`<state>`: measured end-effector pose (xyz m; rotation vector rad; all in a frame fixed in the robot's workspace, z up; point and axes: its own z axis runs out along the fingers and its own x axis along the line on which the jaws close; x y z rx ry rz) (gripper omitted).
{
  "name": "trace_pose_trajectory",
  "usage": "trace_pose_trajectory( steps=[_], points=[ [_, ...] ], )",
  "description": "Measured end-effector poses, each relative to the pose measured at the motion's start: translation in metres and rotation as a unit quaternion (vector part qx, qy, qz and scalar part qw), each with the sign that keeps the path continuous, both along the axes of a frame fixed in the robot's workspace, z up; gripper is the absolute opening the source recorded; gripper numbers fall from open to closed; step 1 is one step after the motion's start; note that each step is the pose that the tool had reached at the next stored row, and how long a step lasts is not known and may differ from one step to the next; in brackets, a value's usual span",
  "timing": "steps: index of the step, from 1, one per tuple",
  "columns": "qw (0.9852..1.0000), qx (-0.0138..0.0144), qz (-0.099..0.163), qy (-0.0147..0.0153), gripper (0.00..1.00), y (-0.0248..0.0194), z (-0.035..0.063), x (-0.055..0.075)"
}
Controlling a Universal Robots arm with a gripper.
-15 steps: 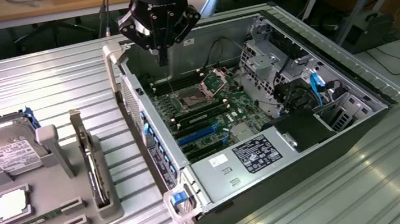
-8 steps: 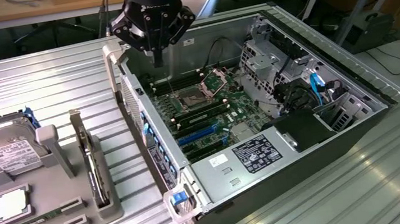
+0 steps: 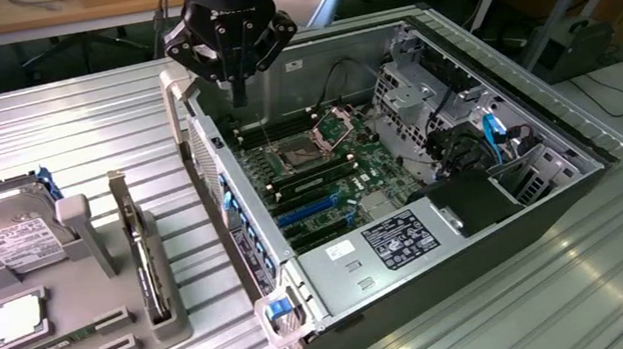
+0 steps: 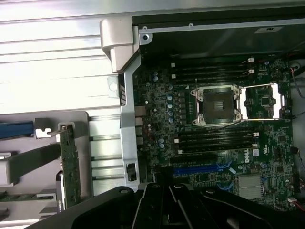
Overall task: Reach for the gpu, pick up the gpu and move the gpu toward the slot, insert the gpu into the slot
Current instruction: 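Reach for the gpu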
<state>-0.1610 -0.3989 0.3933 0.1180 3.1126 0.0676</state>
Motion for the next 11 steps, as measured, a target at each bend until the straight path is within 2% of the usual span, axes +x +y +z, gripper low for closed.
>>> trace_pose_trajectory(
  steps=[11],
  points=[
    [1.0000, 0.0000, 0.000, 0.0000, 0.11, 0.0000, 0.0000, -0.012]
  ],
)
